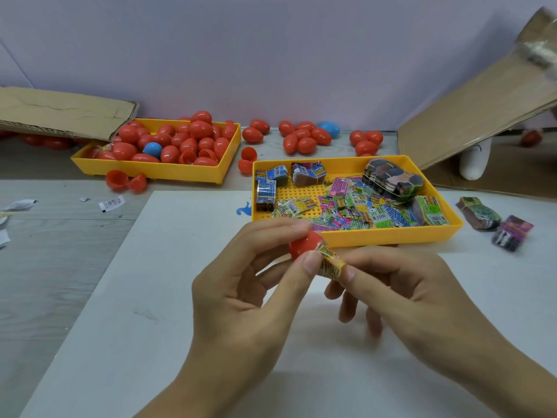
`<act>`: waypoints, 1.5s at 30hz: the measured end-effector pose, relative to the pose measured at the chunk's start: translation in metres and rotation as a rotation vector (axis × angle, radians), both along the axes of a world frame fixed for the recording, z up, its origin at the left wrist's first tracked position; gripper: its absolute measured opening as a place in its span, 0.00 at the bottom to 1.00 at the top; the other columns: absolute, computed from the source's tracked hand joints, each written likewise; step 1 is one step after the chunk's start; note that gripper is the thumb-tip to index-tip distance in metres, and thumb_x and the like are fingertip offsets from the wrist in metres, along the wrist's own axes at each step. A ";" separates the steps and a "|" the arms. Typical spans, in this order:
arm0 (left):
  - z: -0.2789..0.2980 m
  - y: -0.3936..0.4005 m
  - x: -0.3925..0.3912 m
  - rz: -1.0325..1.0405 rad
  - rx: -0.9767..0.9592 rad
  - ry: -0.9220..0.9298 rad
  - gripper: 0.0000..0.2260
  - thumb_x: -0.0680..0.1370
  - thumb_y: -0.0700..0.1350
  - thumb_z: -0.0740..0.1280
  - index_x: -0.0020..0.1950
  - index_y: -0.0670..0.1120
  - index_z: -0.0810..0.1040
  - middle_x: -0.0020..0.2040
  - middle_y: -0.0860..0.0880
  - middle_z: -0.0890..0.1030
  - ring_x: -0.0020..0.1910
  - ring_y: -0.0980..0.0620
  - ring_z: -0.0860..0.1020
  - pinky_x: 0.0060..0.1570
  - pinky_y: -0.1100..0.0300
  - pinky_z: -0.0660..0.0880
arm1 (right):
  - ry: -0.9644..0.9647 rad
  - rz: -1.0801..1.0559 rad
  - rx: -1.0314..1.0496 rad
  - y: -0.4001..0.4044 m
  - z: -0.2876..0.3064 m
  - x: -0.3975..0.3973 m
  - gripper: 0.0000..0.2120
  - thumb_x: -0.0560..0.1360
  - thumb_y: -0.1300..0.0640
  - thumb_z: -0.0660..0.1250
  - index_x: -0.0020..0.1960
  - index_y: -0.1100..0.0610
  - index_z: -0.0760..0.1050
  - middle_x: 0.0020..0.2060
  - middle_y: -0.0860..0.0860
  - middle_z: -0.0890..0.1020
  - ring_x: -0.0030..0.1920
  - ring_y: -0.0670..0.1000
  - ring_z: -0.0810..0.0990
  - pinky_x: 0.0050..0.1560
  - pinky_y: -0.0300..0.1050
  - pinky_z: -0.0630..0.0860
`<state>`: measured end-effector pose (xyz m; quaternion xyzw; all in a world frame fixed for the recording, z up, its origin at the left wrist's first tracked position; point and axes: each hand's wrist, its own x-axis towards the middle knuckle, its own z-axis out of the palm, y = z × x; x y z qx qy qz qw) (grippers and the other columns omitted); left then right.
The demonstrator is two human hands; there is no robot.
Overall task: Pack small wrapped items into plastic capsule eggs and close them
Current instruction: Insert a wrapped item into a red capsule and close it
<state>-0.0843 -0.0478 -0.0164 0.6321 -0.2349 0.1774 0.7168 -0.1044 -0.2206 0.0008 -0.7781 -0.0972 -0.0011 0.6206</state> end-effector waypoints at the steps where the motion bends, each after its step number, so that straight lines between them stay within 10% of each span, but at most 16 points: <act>1: 0.000 0.000 0.000 -0.002 0.004 0.004 0.10 0.74 0.39 0.70 0.55 0.45 0.82 0.52 0.48 0.82 0.53 0.46 0.83 0.50 0.62 0.79 | 0.009 0.004 0.011 0.000 -0.001 0.001 0.07 0.73 0.50 0.68 0.46 0.47 0.84 0.38 0.51 0.85 0.34 0.50 0.84 0.24 0.44 0.75; 19: -0.004 0.001 0.003 -0.145 -0.003 0.064 0.08 0.72 0.38 0.72 0.50 0.47 0.82 0.51 0.46 0.80 0.55 0.45 0.80 0.48 0.59 0.80 | -0.201 -0.213 -0.001 -0.004 0.004 0.002 0.08 0.68 0.53 0.76 0.45 0.44 0.86 0.33 0.49 0.76 0.29 0.46 0.74 0.25 0.33 0.68; 32: -0.004 0.003 0.003 -0.046 0.114 -0.082 0.12 0.72 0.38 0.73 0.52 0.48 0.79 0.53 0.46 0.78 0.55 0.40 0.80 0.49 0.56 0.81 | 0.072 -0.043 0.306 -0.003 0.010 0.000 0.08 0.69 0.52 0.71 0.37 0.57 0.83 0.30 0.54 0.80 0.29 0.51 0.77 0.21 0.39 0.67; 35: -0.005 0.002 0.002 -0.058 0.097 -0.040 0.15 0.71 0.38 0.73 0.55 0.48 0.78 0.52 0.46 0.78 0.53 0.41 0.81 0.49 0.55 0.81 | 0.040 -0.055 0.244 0.000 0.008 -0.002 0.17 0.64 0.41 0.76 0.39 0.55 0.83 0.27 0.50 0.73 0.25 0.47 0.66 0.23 0.34 0.63; 45: -0.004 0.001 0.004 -0.099 0.071 0.031 0.11 0.70 0.41 0.76 0.51 0.49 0.82 0.49 0.49 0.78 0.51 0.43 0.81 0.49 0.56 0.81 | 0.223 -0.002 0.333 0.001 0.014 -0.002 0.10 0.66 0.51 0.75 0.34 0.57 0.81 0.32 0.58 0.57 0.30 0.50 0.56 0.23 0.34 0.58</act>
